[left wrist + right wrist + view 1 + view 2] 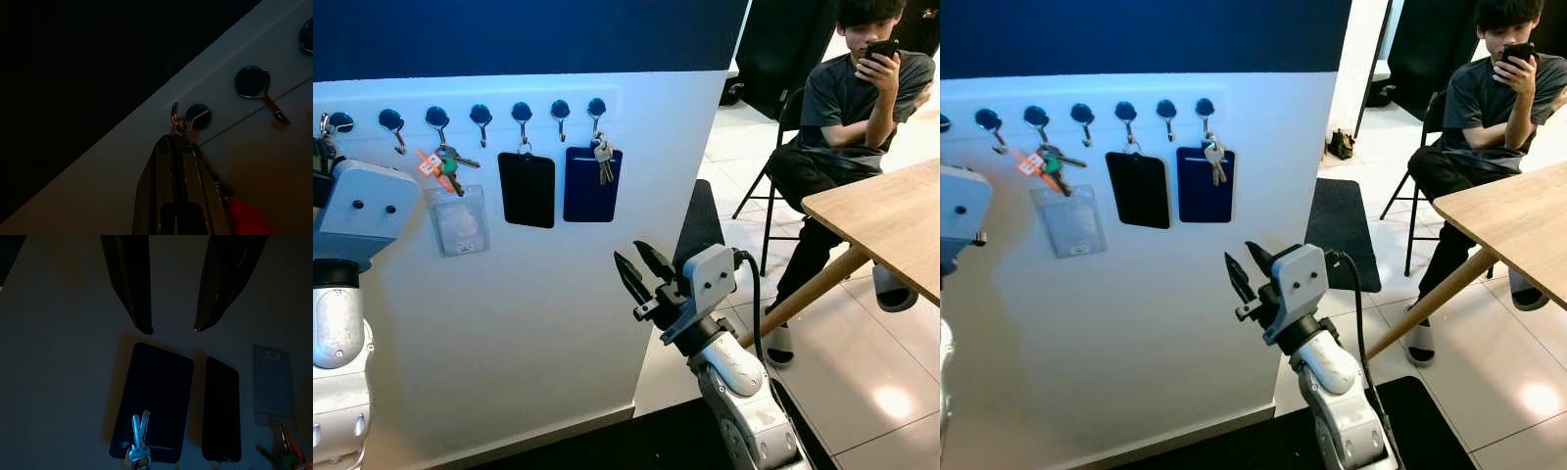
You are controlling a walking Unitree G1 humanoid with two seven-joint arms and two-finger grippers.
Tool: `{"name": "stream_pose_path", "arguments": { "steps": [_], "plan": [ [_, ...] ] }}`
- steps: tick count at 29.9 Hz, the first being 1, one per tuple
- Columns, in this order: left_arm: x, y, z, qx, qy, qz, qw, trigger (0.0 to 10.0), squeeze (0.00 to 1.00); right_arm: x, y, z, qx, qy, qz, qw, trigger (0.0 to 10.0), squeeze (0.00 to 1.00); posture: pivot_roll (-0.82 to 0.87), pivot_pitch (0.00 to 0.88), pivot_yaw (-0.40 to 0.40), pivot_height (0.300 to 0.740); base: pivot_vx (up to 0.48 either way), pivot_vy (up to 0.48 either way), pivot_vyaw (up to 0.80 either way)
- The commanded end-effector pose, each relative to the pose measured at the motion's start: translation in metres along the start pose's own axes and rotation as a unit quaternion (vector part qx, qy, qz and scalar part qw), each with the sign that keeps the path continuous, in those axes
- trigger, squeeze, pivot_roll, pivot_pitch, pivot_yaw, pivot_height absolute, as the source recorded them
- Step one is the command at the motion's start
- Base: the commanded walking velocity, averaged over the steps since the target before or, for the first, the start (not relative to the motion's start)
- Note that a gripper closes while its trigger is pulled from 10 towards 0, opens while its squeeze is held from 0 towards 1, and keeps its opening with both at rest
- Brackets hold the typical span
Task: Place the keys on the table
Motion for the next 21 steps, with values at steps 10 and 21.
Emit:
{"name": "stream_pose_path", "arguments": {
  "steps": [10, 21],
  "plan": [
    [0.033, -0.009, 0.011, -0.027, -0.093, 0.022, 0.995, 10.0, 0.0, -0.001, -0.002, 0.0, -0.004, 0.003, -0.003, 1.0, 10.0, 0.0, 0.2, 0.168, -0.027, 0.74, 0.0, 0.0, 0.0],
    [0.051, 0.003, 0.0, -0.008, -0.121, 0.067, 0.99, 10.0, 1.0, 0.0, -0.002, 0.001, -0.004, -0.002, -0.002, 1.0, 10.0, 0.0, 0.19, 0.168, -0.022, 0.74, 0.0, 0.0, 0.0]
  ]
}}
Point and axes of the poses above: a point about 5 cm out from each wrist's last joint towards the gripper, its own z axis pointing back from the gripper into the wrist, its own y axis along the axis of the wrist's last joint, x = y × z, the point moved 5 cm from there along -z, pointing out of the wrist towards the gripper, and after that the axes turned 14 degrees about z, right-handed, at the moved point
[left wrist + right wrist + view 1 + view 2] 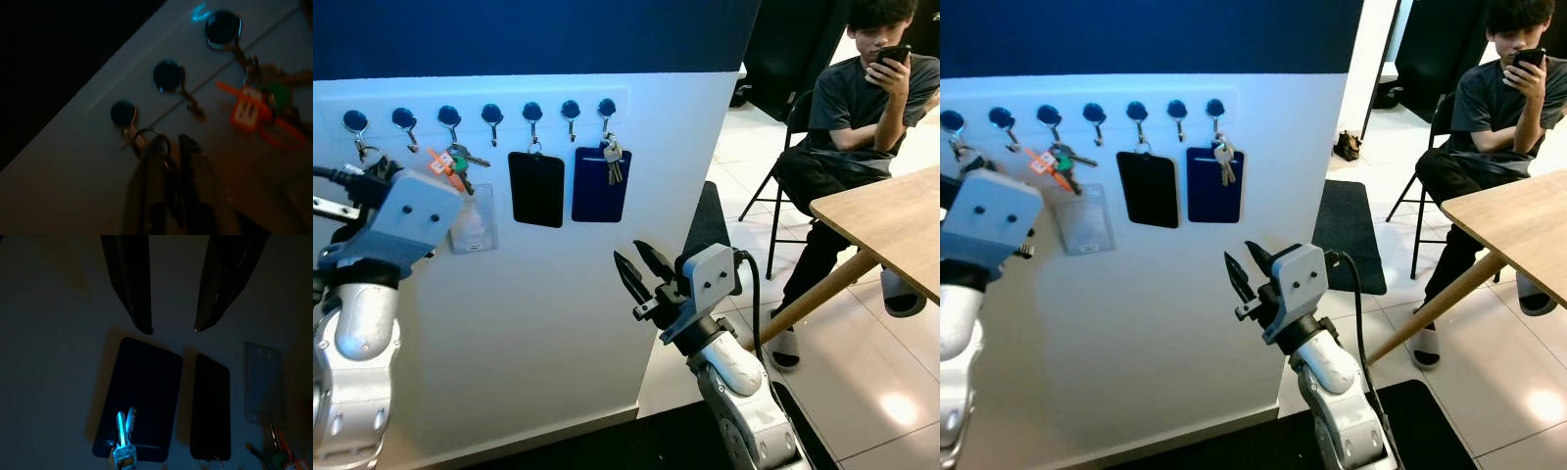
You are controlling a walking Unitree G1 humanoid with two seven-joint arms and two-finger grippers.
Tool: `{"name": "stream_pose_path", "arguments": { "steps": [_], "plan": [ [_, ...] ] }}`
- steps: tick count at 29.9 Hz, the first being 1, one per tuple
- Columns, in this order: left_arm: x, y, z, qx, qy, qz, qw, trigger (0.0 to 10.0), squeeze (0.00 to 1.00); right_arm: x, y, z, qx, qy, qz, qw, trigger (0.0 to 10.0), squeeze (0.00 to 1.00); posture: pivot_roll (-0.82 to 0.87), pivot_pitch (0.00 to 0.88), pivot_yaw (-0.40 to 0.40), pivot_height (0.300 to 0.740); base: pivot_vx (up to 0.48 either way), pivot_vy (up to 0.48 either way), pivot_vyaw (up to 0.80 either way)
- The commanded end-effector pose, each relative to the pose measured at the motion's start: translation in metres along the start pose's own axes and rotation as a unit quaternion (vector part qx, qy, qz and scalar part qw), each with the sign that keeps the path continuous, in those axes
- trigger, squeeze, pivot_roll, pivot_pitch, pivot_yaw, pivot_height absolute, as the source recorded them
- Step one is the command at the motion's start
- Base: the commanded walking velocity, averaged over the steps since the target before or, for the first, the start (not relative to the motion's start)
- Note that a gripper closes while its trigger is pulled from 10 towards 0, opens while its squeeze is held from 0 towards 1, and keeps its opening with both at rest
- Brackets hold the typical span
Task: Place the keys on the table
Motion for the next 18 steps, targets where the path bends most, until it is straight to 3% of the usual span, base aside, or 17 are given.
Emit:
{"name": "stream_pose_path", "arguments": {
  "steps": [1, 4, 5, 6, 7, 8, 9, 10, 11, 13, 15, 16, 18],
  "plan": [
    [0.007, 0.005, 0.0, 0.012, -0.01, 0.023, 1.0, 10.0, 1.0, 0.0, -0.003, 0.001, -0.005, -0.001, -0.001, 1.0, 10.0, 0.0, 0.19, 0.169, -0.021, 0.74, 0.0, 0.0, 0.0],
    [0.004, 0.004, 0.0, 0.003, 0.0, 0.043, 0.999, 10.0, 1.0, 0.001, -0.003, 0.002, -0.006, -0.003, 0.0, 1.0, 10.0, 0.0, 0.19, 0.17, -0.021, 0.74, 0.0, 0.0, 0.0],
    [0.002, 0.004, 0.0, -0.002, 0.005, 0.073, 0.997, 10.0, 0.84, 0.001, -0.003, 0.002, -0.006, -0.003, 0.0, 1.0, 10.0, 0.0, 0.19, 0.17, -0.021, 0.74, 0.0, 0.0, 0.0],
    [0.002, 0.004, 0.0, -0.002, 0.005, 0.073, 0.997, 10.0, 0.84, 0.001, -0.003, 0.002, -0.006, -0.003, 0.0, 1.0, 10.0, 0.0, 0.19, 0.17, -0.021, 0.74, 0.0, 0.0, 0.0],
    [-0.001, 0.004, 0.001, -0.01, 0.008, 0.122, 0.992, 10.0, 0.0, 0.001, -0.003, 0.002, -0.006, -0.003, 0.0, 1.0, 10.0, 0.0, 0.19, 0.17, -0.021, 0.74, 0.0, 0.0, 0.0],
    [-0.002, 0.004, 0.002, -0.014, 0.009, 0.156, 0.988, 10.0, 0.0, 0.001, -0.003, 0.002, -0.006, -0.003, 0.0, 1.0, 10.0, 0.0, 0.19, 0.17, -0.021, 0.74, 0.0, 0.0, 0.0],
    [-0.002, 0.004, 0.002, -0.014, 0.009, 0.156, 0.988, 10.0, 0.0, 0.001, -0.003, 0.002, -0.006, -0.003, 0.0, 1.0, 10.0, 0.0, 0.19, 0.17, -0.021, 0.74, 0.0, 0.0, 0.0],
    [-0.002, 0.004, 0.004, -0.025, -0.001, 0.207, 0.978, 10.0, 0.0, 0.001, -0.003, 0.002, -0.006, -0.003, 0.0, 1.0, 10.0, 0.0, 0.19, 0.172, -0.022, 0.74, 0.0, 0.0, 0.0],
    [-0.002, 0.004, 0.004, -0.025, -0.001, 0.207, 0.978, 10.0, 0.0, 0.001, -0.003, 0.002, -0.006, -0.003, 0.0, 1.0, 10.0, 0.0, 0.19, 0.172, -0.022, 0.74, 0.0, 0.0, 0.0],
    [0.005, 0.0, 0.013, -0.056, -0.069, 0.309, 0.947, 10.0, 0.0, 0.001, -0.004, 0.002, -0.007, -0.002, -0.001, 1.0, 10.0, 0.0, 0.2, 0.172, -0.025, 0.74, 0.0, 0.0, 0.0],
    [0.005, 0.0, 0.013, -0.056, -0.069, 0.309, 0.947, 10.0, 0.0, 0.001, -0.004, 0.002, -0.007, -0.002, -0.001, 1.0, 10.0, 0.0, 0.2, 0.172, -0.025, 0.74, 0.0, 0.0, 0.0],
    [0.012, 0.0, 0.023, -0.066, -0.118, 0.345, 0.929, 10.0, 0.0, 0.0, -0.005, 0.002, -0.009, -0.001, -0.003, 1.0, 10.0, 0.0, 0.2, 0.173, -0.028, 0.74, 0.0, 0.0, 0.0],
    [0.014, -0.003, 0.032, -0.075, -0.134, 0.356, 0.922, 10.0, 0.0, 0.0, -0.007, 0.003, -0.013, -0.001, -0.006, 1.0, 10.0, 0.0, 0.2, 0.175, -0.03, 0.74, 0.0, 0.0, 0.0]
  ]
}}
Point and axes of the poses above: a point about 5 cm out from each wrist's last joint towards the gripper, its own z axis pointing back from the gripper into the wrist, its own y axis along the axis of the wrist's last joint, x = y × z, the point moved 5 cm from there along -z, pointing out of the wrist towards the gripper, and after that the axes turned 14 degrees about z, right-handed, at the moved point
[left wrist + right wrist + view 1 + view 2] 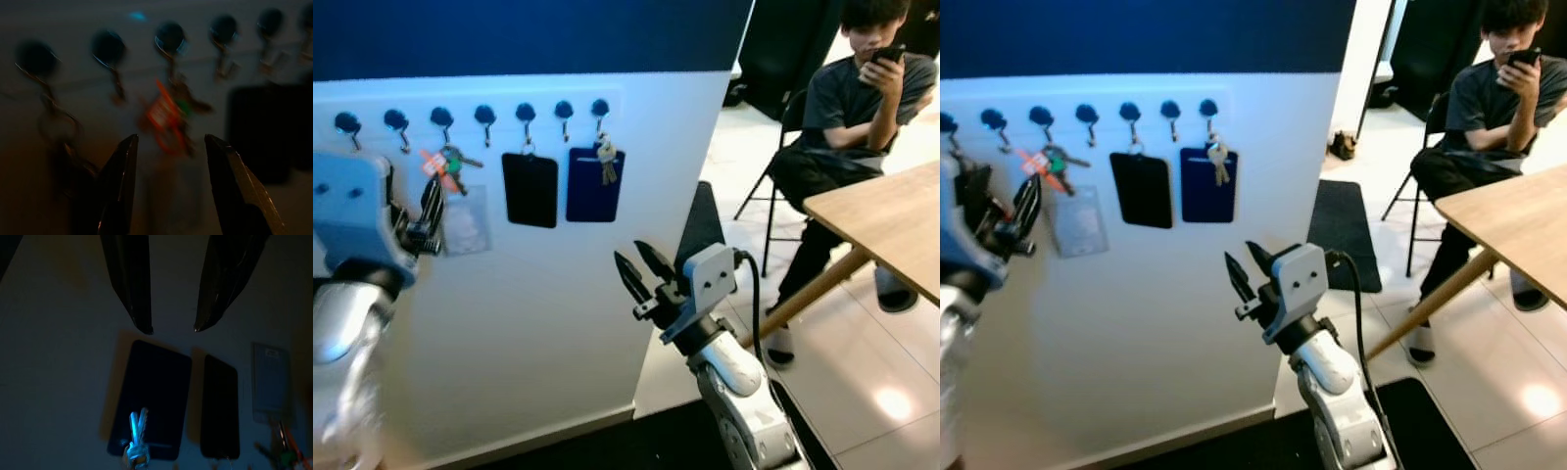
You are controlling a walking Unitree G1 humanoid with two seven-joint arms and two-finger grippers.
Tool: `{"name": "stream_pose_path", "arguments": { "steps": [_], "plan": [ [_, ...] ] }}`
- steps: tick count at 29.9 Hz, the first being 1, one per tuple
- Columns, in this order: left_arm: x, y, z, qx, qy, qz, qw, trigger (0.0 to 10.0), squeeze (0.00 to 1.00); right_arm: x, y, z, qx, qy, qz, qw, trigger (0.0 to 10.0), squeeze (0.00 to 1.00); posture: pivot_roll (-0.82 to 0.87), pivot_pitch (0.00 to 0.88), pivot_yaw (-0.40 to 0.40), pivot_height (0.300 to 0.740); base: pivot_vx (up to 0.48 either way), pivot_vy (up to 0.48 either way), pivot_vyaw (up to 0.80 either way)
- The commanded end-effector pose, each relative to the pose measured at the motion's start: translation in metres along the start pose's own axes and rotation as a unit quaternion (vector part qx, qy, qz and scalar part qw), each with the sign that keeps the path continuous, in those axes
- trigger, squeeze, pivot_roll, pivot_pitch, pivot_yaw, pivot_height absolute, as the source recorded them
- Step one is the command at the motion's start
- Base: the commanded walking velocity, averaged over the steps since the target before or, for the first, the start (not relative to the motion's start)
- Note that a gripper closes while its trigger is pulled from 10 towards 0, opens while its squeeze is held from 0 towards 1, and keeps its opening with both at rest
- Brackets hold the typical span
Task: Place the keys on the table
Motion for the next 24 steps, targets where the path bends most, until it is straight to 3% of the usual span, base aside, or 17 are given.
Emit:
{"name": "stream_pose_path", "arguments": {
  "steps": [1, 3, 4, 7, 8, 9, 13, 14, 15, 18, 20, 21, 23, 24],
  "plan": [
    [-0.007, -0.01, 0.015, -0.016, 0.019, 0.011, 1.0, 10.0, 0.0, 0.0, -0.015, 0.006, -0.025, -0.005, -0.011, 1.0, 10.0, 0.0, 0.2, 0.175, -0.03, 0.74, 0.0, 0.0, 0.0],
    [-0.013, -0.016, 0.02, -0.018, 0.05, 0.002, 0.999, 10.0, 0.0, 0.002, -0.027, 0.011, -0.044, -0.012, -0.011, 0.999, 10.0, 0.0, 0.2, 0.176, -0.033, 0.74, 0.0, 0.0, 0.0],
    [-0.024, -0.026, 0.027, -0.025, 0.097, -0.011, 0.995, 10.0, 0.0, 0.002, -0.044, 0.02, -0.071, -0.014, -0.004, 0.997, 10.0, 0.0, 0.2, 0.176, -0.034, 0.74, 0.0, 0.0, 0.0],
    [-0.029, -0.029, 0.031, -0.029, 0.116, -0.02, 0.993, 10.0, 0.0, 0.002, -0.05, 0.024, -0.082, -0.016, -0.004, 0.996, 10.0, 0.0, 0.2, 0.177, -0.034, 0.74, 0.0, 0.0, 0.0],
    [-0.047, -0.045, 0.044, -0.05, 0.172, -0.044, 0.983, 10.0, 0.0, 0.001, -0.072, 0.038, -0.121, -0.023, -0.003, 0.992, 10.0, 0.0, 0.21, 0.175, -0.034, 0.74, 0.0, 0.0, 0.0],
    [-0.047, -0.045, 0.044, -0.05, 0.172, -0.044, 0.983, 10.0, 0.0, 0.001, -0.072, 0.038, -0.121, -0.023, -0.003, 0.992, 10.0, 0.0, 0.21, 0.175, -0.034, 0.74, 0.0, 0.0, 0.0],
    [-0.065, -0.08, 0.071, -0.111, 0.222, -0.046, 0.968, 10.0, 0.0, -0.004, -0.103, 0.061, -0.179, -0.022, -0.007, 0.984, 10.0, 0.0, 0.2, 0.175, -0.033, 0.74, 0.0, 0.0, 0.0],
    [-0.065, -0.08, 0.071, -0.111, 0.222, -0.046, 0.968, 10.0, 0.0, -0.004, -0.103, 0.061, -0.179, -0.022, -0.007, 0.984, 10.0, 0.0, 0.2, 0.175, -0.033, 0.74, 0.0, 0.0, 0.0],
    [-0.067, -0.095, 0.08, -0.137, 0.226, -0.054, 0.963, 10.0, 0.0, -0.006, -0.113, 0.07, -0.199, -0.02, -0.007, 0.98, 10.0, 0.0, 0.21, 0.176, -0.032, 0.74, 0.0, 0.0, 0.0],
    [-0.06, -0.165, 0.114, -0.252, 0.211, -0.052, 0.943, 10.0, 0.0, -0.012, -0.152, 0.11, -0.282, -0.011, -0.012, 0.959, 10.0, 0.0, 0.21, 0.174, -0.031, 0.74, 0.0, 0.0, 0.0],
    [-0.056, -0.187, 0.124, -0.285, 0.202, -0.052, 0.935, 10.0, 0.0, -0.013, -0.163, 0.123, -0.306, -0.01, -0.01, 0.952, 10.0, 0.0, 0.2, 0.173, -0.032, 0.74, 0.0, 0.0, 0.0],
    [-0.056, -0.187, 0.124, -0.285, 0.202, -0.052, 0.935, 10.0, 0.0, -0.013, -0.163, 0.123, -0.306, -0.01, -0.01, 0.952, 10.0, 0.0, 0.2, 0.173, -0.032, 0.74, 0.0, 0.0, 0.0],
    [-0.046, -0.219, 0.137, -0.334, 0.181, -0.034, 0.924, 10.0, 0.0, -0.014, -0.177, 0.143, -0.339, -0.005, 0.006, 0.941, 10.0, 0.0, 0.19, 0.173, -0.03, 0.74, 0.0, 0.0, 0.0],
    [-0.046, -0.219, 0.137, -0.334, 0.181, -0.034, 0.924, 10.0, 0.0, -0.014, -0.177, 0.143, -0.339, -0.005, 0.006, 0.941, 10.0, 0.0, 0.19, 0.173, -0.03, 0.74, 0.0, 0.0, 0.0]
  ]
}}
Point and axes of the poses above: a point about 5 cm out from each wrist's last joint towards the gripper, its own z axis pointing back from the gripper into the wrist, its own y axis along the axis of the wrist's last joint, x = y × z, the point moved 5 cm from there along -z, pointing out of the wrist towards the gripper, and after that the axes turned 14 degrees about z, right-handed, at the moved point
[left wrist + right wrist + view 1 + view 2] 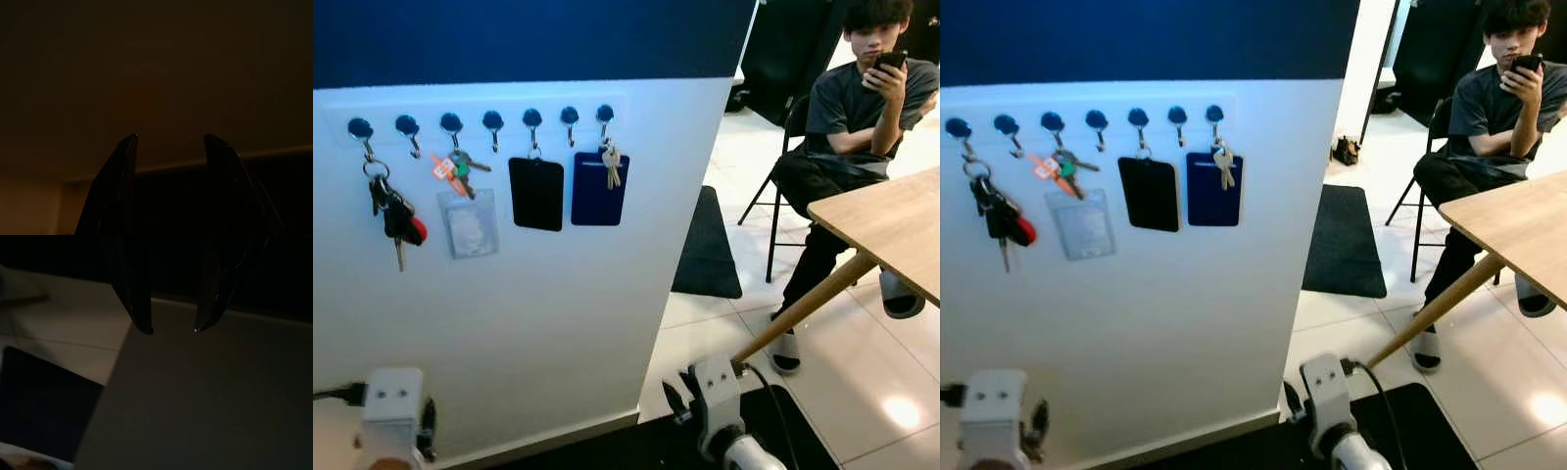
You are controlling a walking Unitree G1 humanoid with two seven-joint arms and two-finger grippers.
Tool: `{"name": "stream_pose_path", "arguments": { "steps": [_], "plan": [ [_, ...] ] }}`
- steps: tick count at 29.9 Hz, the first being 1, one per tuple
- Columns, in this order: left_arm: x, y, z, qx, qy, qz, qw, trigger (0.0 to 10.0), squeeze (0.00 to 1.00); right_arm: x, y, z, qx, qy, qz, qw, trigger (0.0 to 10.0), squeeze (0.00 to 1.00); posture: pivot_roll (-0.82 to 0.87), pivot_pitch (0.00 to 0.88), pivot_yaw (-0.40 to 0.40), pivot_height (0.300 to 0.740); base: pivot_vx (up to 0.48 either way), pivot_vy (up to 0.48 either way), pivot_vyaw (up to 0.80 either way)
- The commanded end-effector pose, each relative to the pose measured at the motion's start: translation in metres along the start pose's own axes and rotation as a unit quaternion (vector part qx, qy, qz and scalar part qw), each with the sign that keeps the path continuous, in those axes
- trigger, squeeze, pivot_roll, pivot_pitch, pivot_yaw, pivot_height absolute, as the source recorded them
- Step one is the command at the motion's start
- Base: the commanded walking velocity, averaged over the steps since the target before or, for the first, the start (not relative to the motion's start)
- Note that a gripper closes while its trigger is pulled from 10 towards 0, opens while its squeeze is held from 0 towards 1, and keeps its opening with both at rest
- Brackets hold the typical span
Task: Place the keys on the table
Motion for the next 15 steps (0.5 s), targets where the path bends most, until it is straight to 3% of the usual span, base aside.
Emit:
{"name": "stream_pose_path", "arguments": {
  "steps": [1, 3, 9, 10, 13, 15],
  "plan": [
    [0.014, -0.029, -0.002, -0.041, -0.03, -0.012, 0.999, 10.0, 0.0, 0.002, -0.028, 0.011, -0.043, -0.006, 0.011, 0.999, 10.0, 0.0, 0.17, 0.17, -0.026, 0.74, 0.0, 0.0, 0.0],
    [0.03, -0.05, -0.006, -0.075, -0.068, -0.047, 0.994, 10.0, 0.0, 0.008, -0.062, 0.028, -0.102, -0.024, 0.008, 0.995, 10.0, 0.0, 0.16, 0.168, -0.013, 0.74, 0.0, 0.0, 0.0],
    [0.047, -0.058, -0.012, -0.079, -0.116, -0.093, 0.986, 10.0, 0.0, 0.011, -0.092, 0.046, -0.151, -0.038, 0.005, 0.988, 10.0, 0.0, 0.15, 0.166, -0.002, 0.74, 0.0, 0.0, 0.0],
    [0.059, -0.068, -0.019, -0.087, -0.157, -0.14, 0.974, 10.0, 0.0, 0.007, -0.112, 0.061, -0.187, -0.038, 0.009, 0.982, 10.0, 0.0, 0.15, 0.163, 0.011, 0.74, 0.0, 0.0, 0.0],
    [0.062, -0.073, -0.022, -0.09, -0.167, -0.156, 0.969, 10.0, 0.0, 0.005, -0.118, 0.066, -0.198, -0.038, 0.009, 0.979, 10.0, 0.0, 0.15, 0.162, 0.012, 0.74, 0.0, 0.0, 0.0],
    [0.063, -0.088, -0.03, -0.108, -0.167, -0.159, 0.967, 10.0, 0.0, 0.003, -0.13, 0.074, -0.224, -0.046, 0.002, 0.973, 10.0, 0.0, 0.14, 0.158, 0.018, 0.74, 0.0, 0.0, 0.0]
  ]
}}
Point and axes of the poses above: a point about 5 cm out from each wrist's last joint towards the gripper, its own z axis pointing back from the gripper into the wrist, its own y axis along the axis of the wrist's last joint, x = y × z, the point moved 5 cm from there along -z, pointing out of the wrist towards the gripper, and after that the axes turned 14 degrees about z, right-handed, at the moved point
